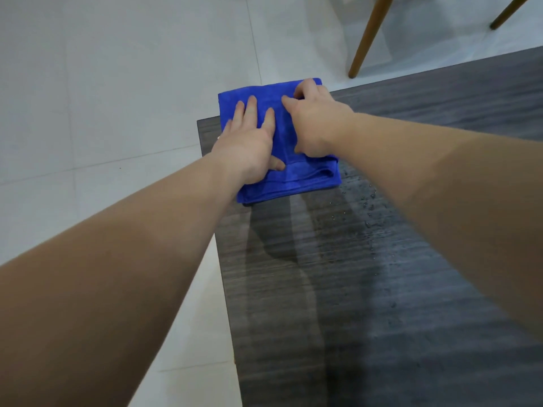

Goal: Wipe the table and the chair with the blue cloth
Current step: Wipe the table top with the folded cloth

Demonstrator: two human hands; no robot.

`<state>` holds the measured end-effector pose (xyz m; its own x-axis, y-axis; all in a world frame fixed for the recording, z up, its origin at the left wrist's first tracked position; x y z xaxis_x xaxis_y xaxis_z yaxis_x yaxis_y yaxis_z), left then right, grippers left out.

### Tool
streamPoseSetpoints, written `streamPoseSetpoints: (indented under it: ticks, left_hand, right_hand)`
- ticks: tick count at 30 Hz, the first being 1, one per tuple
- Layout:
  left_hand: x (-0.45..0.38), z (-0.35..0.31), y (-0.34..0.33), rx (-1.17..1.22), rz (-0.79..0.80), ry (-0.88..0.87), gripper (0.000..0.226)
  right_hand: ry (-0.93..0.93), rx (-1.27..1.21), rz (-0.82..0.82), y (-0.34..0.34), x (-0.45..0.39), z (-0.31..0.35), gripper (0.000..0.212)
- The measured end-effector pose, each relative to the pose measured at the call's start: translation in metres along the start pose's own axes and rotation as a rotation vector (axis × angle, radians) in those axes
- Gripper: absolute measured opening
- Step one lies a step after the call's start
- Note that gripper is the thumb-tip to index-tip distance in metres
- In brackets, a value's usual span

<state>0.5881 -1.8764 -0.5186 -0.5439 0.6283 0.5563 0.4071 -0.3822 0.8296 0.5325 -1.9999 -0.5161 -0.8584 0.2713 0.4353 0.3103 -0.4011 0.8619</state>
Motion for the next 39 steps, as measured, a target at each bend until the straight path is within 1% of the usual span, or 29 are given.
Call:
streamPoseSetpoints:
  ticks: [6, 12, 16, 29, 39]
  left_hand:
    - [0.005, -0.001, 0.002, -0.013, 0.035, 0.011, 0.104]
    - [0.021, -0.011, -0.01, -0.035, 0.056, 0.007, 0.103]
    - [0.037, -0.02, -0.024, -0.03, 0.055, 0.003, 0.103]
    - [0.096, -0.055, -0.065, -0.052, 0.067, 0.0, 0.1]
    - [0.145, -0.076, -0.101, -0.079, 0.081, 0.013, 0.099]
  right_hand:
    - [0.002, 0.02, 0.027, 0.002, 0.004, 0.002, 0.064]
    - [0.033, 0.05, 0.048, -0.003, 0.021, -0.001, 0.069]
    - [0.032, 0.069, 0.063, -0.011, 0.042, -0.003, 0.074]
    - [-0.013, 0.082, 0.079, -0.044, 0.117, -0.004, 0.076]
    - [0.014, 0.138, 0.087, -0.073, 0.171, -0.001, 0.084]
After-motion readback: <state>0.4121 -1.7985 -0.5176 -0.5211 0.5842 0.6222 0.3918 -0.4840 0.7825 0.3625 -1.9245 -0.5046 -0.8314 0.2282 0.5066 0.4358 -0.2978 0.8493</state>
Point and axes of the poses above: each hand's wrist, its own x-axis away from the middle knuckle, its own y-axis out of the back of the hand, z = x × y, the point moved 2 cm from there along -x, towards the middle knuckle, and after that the axes turned 5 degrees about -x, right-handed, at the moved point
